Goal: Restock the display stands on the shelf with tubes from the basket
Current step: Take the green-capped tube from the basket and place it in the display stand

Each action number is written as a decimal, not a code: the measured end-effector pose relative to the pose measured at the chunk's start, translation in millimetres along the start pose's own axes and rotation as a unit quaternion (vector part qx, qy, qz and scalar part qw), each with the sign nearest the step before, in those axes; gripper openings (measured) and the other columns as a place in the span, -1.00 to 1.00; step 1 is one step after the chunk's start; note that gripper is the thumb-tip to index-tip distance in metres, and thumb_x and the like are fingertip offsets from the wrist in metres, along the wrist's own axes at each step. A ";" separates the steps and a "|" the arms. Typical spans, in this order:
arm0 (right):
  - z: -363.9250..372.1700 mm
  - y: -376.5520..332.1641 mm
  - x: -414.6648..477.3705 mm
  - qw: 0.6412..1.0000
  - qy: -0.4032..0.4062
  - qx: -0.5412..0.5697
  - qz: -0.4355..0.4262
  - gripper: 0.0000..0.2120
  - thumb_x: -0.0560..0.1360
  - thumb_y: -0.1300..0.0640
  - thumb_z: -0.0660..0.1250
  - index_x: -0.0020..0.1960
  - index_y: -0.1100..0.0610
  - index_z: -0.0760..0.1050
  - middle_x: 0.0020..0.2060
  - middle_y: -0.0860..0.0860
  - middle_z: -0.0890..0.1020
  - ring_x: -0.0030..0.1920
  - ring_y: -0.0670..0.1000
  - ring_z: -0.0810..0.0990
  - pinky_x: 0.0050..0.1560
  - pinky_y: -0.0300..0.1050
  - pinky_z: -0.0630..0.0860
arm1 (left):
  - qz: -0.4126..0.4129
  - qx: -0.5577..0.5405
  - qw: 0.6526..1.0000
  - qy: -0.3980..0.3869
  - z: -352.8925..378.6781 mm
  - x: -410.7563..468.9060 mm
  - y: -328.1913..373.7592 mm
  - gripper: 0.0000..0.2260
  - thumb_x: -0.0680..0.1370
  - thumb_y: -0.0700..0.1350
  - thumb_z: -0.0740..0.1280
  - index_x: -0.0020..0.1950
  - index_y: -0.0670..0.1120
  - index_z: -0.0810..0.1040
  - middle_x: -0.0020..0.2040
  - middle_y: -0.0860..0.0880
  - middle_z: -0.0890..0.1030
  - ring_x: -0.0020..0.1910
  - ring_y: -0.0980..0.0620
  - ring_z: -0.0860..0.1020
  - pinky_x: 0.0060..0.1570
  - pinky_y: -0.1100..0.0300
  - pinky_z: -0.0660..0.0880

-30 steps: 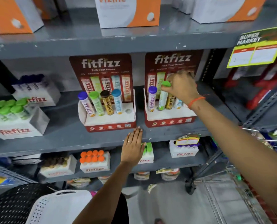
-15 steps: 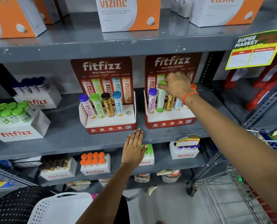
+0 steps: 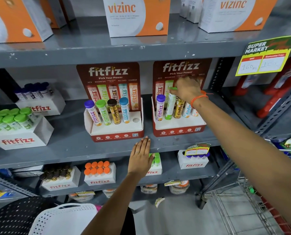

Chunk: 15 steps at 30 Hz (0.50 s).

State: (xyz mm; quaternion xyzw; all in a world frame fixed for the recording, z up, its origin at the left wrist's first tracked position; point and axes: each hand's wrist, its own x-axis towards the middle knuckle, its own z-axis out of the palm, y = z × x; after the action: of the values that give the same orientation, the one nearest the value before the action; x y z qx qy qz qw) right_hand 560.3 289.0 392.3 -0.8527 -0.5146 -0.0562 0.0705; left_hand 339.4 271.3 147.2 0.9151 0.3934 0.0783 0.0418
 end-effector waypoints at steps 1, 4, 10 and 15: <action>1.4 -0.2 -0.7 1.000 0.007 -0.001 -0.002 -0.59 0.50 -0.15 0.28 0.00 0.21 0.56 -0.01 0.20 0.64 0.05 0.21 0.57 0.20 0.12 0.42 | 0.001 0.000 1.000 -0.001 0.0 0.1 -0.1 -0.45 0.61 0.15 -0.04 0.52 -0.03 -0.12 0.56 -0.02 -0.02 0.52 -0.03 -0.06 0.45 0.05 -0.19; 7.2 -1.4 -5.4 1.000 0.001 -0.022 0.000 -0.57 0.48 -0.18 0.31 0.00 0.22 0.55 0.03 0.19 0.63 0.12 0.21 0.54 0.23 0.17 0.37 | 0.001 -0.001 1.000 -0.002 0.3 0.2 0.0 -0.44 0.61 0.16 -0.05 0.52 -0.03 -0.13 0.56 -0.02 -0.04 0.52 -0.03 -0.07 0.43 0.06 -0.21; 8.7 -2.5 -9.7 1.000 -0.021 -0.004 0.021 -0.56 0.49 -0.14 0.32 0.09 0.24 0.52 0.14 0.19 0.59 0.27 0.23 0.46 0.39 0.34 0.24 | 0.001 -0.006 1.000 -0.003 -0.3 -0.2 -0.1 -0.44 0.61 0.16 -0.05 0.52 -0.03 -0.13 0.56 -0.02 -0.04 0.52 -0.03 -0.08 0.44 0.05 -0.20; -0.7 -2.7 -4.7 0.990 -0.118 0.073 -0.031 -0.62 0.48 0.09 0.38 0.27 0.14 0.50 0.30 0.15 0.52 0.32 0.19 0.43 0.40 0.23 0.34 | 0.002 -0.005 1.000 -0.003 -0.6 0.0 0.2 -0.44 0.60 0.17 -0.06 0.52 -0.02 -0.15 0.56 -0.01 -0.05 0.52 -0.03 -0.09 0.43 0.05 -0.21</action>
State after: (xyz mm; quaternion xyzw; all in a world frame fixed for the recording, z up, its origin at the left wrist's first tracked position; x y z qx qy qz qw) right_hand 555.7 286.0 392.3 -0.8296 -0.5483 0.0800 0.0696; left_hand 339.5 271.1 147.8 0.9158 0.3913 0.0775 0.0471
